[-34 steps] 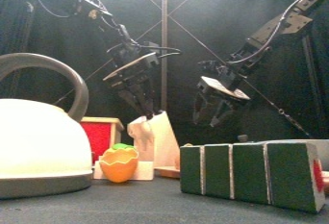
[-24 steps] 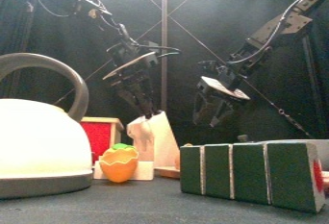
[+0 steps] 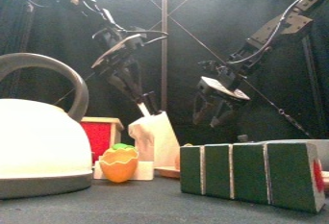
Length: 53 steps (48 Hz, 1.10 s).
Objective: Pull out knife
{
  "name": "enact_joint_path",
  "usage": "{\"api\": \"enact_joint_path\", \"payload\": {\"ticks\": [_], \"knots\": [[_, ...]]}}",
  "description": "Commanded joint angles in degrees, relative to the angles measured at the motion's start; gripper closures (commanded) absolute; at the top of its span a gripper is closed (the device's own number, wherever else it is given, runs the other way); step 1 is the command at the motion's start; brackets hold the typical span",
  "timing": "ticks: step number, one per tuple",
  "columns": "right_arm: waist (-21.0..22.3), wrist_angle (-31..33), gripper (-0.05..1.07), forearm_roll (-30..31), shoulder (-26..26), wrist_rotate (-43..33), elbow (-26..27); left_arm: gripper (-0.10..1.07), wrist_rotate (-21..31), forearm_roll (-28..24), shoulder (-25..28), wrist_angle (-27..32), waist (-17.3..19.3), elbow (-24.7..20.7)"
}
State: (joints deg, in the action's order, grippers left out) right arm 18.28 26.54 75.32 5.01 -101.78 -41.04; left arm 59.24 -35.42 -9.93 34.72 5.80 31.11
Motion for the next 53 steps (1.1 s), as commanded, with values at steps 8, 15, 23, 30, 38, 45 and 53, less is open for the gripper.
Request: {"api": "enact_joint_path", "payload": {"ticks": [8, 15, 23, 30, 38, 45, 53], "knots": [[-0.18, -1.41, 0.05, 0.53, 0.79, 0.09, 1.23, 0.44, -0.18, -2.02, -11.43, -0.18, -2.9, 5.1], [-0.26, -1.67, 0.05, 0.88, 0.79, 0.09, 1.49, 0.44, -0.09, -4.31, -18.63, -0.44, -4.31, 9.4], [-0.44, -1.67, 0.05, 0.79, 0.88, 0.09, 1.58, 0.44, -0.09, -4.92, -25.4, -2.64, -5.01, 13.97], [-1.76, -1.67, 0.05, 0.88, 1.58, 0.18, 1.58, 0.44, -0.26, -6.24, -28.04, -10.99, -5.98, 17.84], [-3.34, -1.67, 0.05, 0.53, 3.25, 0.09, 1.41, 0.44, -0.44, -9.93, -27.33, -25.31, -5.98, 20.83], [-5.54, -1.67, 0.05, -0.18, 5.01, 0.09, 1.58, 0.44, -0.44, -15.21, -24.52, -35.16, -5.8, 20.92], [-10.28, -1.67, 0.05, -1.05, 7.91, 0.09, 0.62, 0.44, -0.44, -21.01, -19.25, -40.61, -4.92, 19.16]]}}
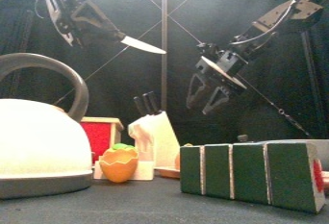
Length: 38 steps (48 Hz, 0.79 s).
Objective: Pull out knife
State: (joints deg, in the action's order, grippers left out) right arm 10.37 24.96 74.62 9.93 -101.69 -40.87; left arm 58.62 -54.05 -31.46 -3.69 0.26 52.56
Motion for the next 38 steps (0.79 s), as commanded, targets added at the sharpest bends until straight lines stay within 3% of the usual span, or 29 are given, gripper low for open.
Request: {"api": "enact_joint_path", "payload": {"ticks": [1, 14, 38], "knots": [[-2.99, -0.09, 0.05, -0.53, 3.52, 0.0, 0.26, 0.44, 0.18, -2.81, 2.9, -2.37, 0.7, -2.55], [-11.6, -0.09, 0.05, -7.38, 10.37, -0.18, -3.87, 0.44, 0.18, -4.66, 5.27, -5.19, 2.72, -4.04], [-13.89, -0.44, 0.05, -13.89, 13.36, -0.35, -7.12, 0.44, -2.02, -4.39, 2.9, -15.29, 6.59, 2.29]]}}
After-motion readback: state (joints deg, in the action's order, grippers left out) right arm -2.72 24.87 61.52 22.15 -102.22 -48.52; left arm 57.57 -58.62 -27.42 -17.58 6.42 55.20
